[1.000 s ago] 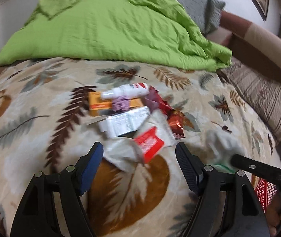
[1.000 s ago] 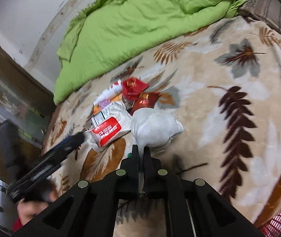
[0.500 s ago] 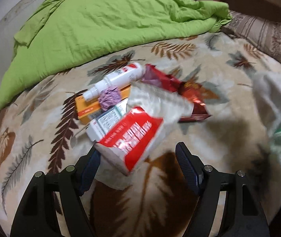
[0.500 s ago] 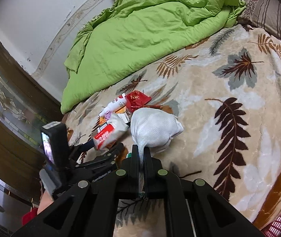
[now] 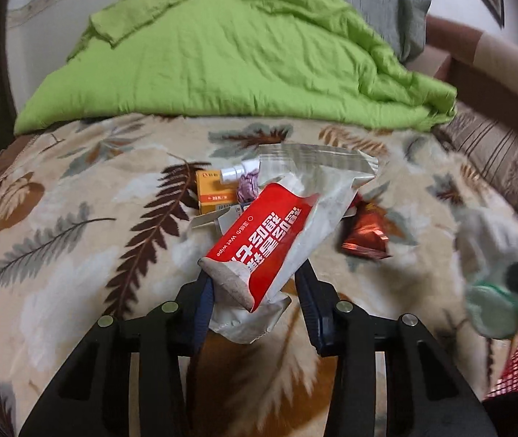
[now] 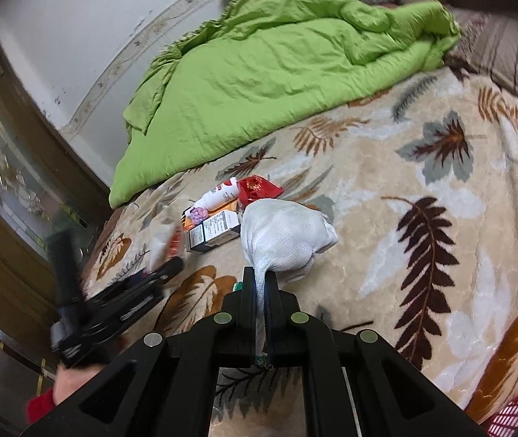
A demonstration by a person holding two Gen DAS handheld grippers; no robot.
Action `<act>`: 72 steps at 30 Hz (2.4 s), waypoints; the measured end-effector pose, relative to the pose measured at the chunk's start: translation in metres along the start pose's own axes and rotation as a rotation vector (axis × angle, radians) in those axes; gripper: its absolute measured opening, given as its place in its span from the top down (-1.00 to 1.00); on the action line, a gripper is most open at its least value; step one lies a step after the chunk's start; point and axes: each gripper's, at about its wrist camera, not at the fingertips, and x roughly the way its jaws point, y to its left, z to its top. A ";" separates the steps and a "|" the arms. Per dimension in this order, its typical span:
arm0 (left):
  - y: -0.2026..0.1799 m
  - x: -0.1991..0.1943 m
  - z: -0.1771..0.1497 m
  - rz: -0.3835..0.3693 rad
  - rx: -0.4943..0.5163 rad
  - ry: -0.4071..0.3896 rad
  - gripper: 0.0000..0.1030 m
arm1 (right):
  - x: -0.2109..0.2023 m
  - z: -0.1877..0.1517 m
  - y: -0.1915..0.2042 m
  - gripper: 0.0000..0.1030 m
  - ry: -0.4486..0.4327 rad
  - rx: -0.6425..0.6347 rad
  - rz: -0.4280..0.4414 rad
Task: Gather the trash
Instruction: 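Grasp the white crumpled cloth with the right tool while the left tool grasps the red-and-white wrapper, then carry both items over the red basket and open both tools to drop them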
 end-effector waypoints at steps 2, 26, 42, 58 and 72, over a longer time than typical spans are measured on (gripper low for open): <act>-0.002 -0.021 -0.007 -0.018 -0.026 -0.029 0.19 | -0.001 -0.002 0.007 0.91 -0.011 -0.034 -0.010; -0.003 -0.070 -0.038 0.093 -0.040 -0.117 0.19 | 0.004 -0.012 0.040 0.91 -0.021 -0.151 -0.031; -0.008 -0.072 -0.038 0.102 -0.024 -0.121 0.19 | 0.005 -0.013 0.042 0.91 -0.018 -0.150 -0.031; -0.015 -0.068 -0.036 0.058 -0.031 -0.106 0.19 | 0.008 -0.014 0.039 0.91 -0.005 -0.127 -0.015; -0.043 -0.059 -0.033 -0.089 0.022 -0.067 0.19 | -0.045 -0.005 0.011 0.91 0.004 -0.060 -0.032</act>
